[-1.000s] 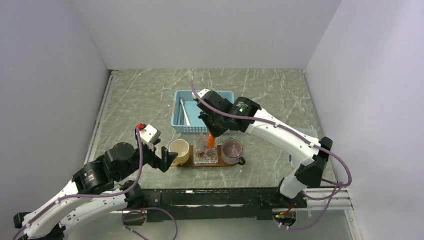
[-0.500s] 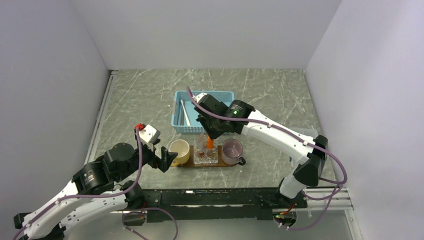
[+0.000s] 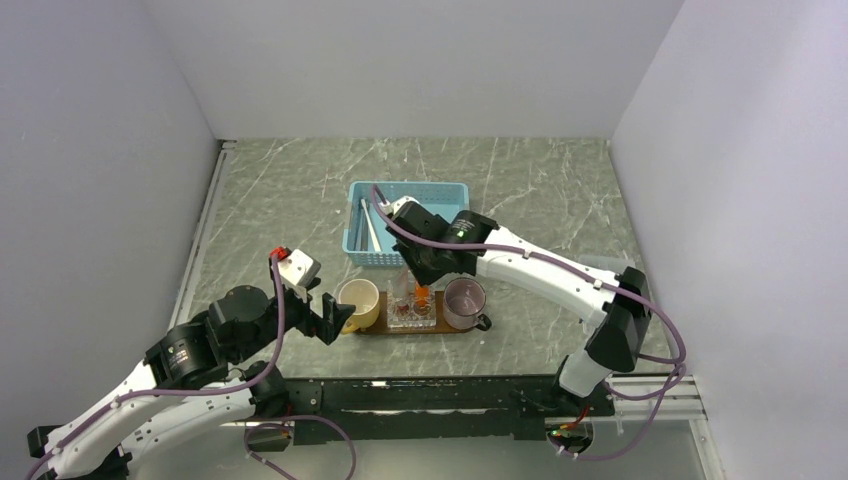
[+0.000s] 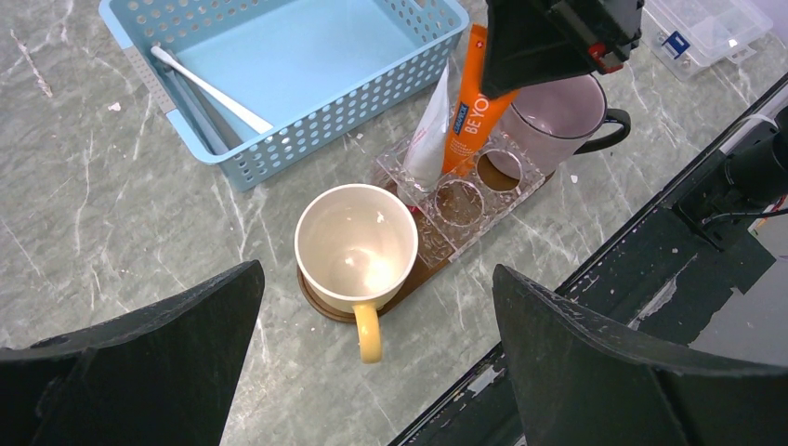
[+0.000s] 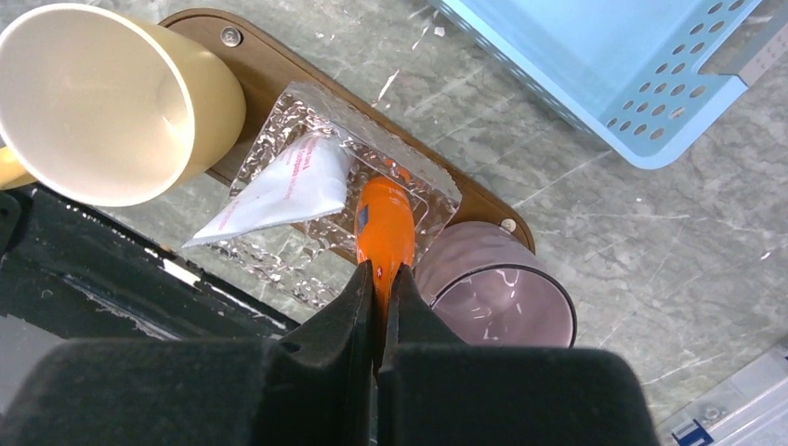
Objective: Prepare toiletry sets of a toothbrush and toothpaste on the tray
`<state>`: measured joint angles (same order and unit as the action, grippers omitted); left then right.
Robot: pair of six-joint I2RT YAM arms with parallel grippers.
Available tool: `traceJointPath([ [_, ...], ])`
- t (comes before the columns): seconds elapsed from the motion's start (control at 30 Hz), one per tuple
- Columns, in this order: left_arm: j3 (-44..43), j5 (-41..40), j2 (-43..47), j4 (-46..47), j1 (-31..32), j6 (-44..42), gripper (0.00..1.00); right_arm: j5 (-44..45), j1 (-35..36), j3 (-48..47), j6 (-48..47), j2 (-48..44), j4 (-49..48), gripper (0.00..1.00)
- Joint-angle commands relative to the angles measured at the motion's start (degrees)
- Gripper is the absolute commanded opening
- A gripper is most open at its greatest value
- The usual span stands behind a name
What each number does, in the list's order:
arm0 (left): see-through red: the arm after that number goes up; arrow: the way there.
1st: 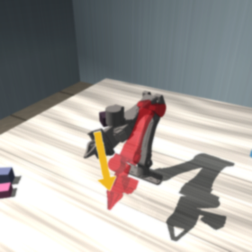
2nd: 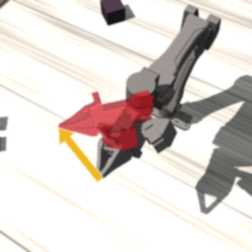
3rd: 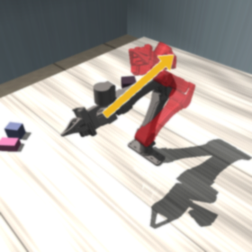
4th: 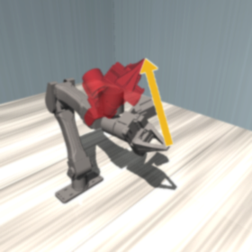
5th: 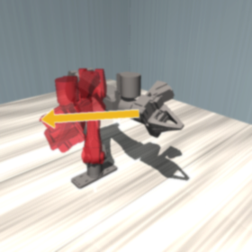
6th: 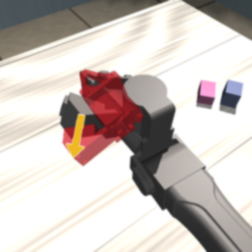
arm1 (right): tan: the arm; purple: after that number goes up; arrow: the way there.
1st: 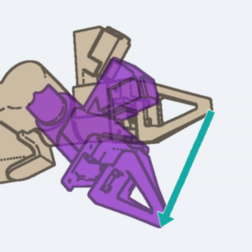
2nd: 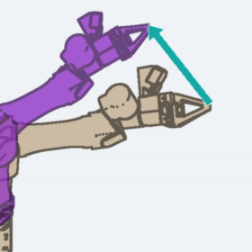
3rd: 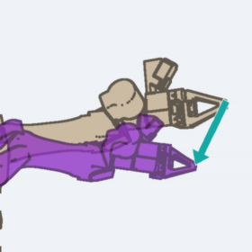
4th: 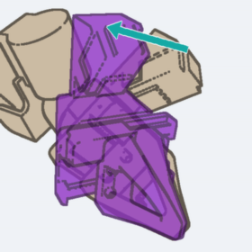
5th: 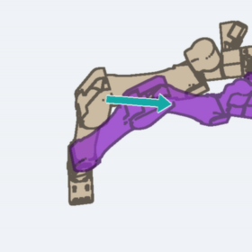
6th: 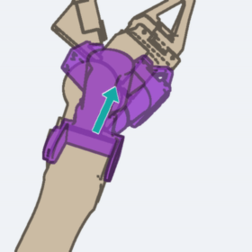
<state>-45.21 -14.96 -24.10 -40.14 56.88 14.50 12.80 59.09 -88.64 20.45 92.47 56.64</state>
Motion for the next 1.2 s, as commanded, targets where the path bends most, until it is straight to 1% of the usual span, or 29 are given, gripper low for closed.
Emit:
traceJointPath([
  [0.0,0.04,-1.31,-0.07,1.51,0.19,0.27,0.99,1.89,0.34,1.54,1.76,-0.22,-4.01,0.00],
  [0.37,0.12,-1.48,-0.12,1.56,0.21,0.19,1.00,2.57,0.43,4.72,3.17,0.17,-6.83,0.00],
  [0.9,0.13,-2.04,0.44,1.39,0.16,0.18,0.99,3.12,0.41,6.67,4.34,0.51,-9.08,0.00],
  [1.03,0.12,-1.95,0.37,1.47,0.16,0.13,0.99,3.26,0.48,7.03,4.55,0.22,-9.26,0.02],
  [1.17,0.12,-2.01,0.19,1.47,0.16,0.05,0.99,3.35,0.50,7.18,4.65,0.06,-9.34,0.08],
])
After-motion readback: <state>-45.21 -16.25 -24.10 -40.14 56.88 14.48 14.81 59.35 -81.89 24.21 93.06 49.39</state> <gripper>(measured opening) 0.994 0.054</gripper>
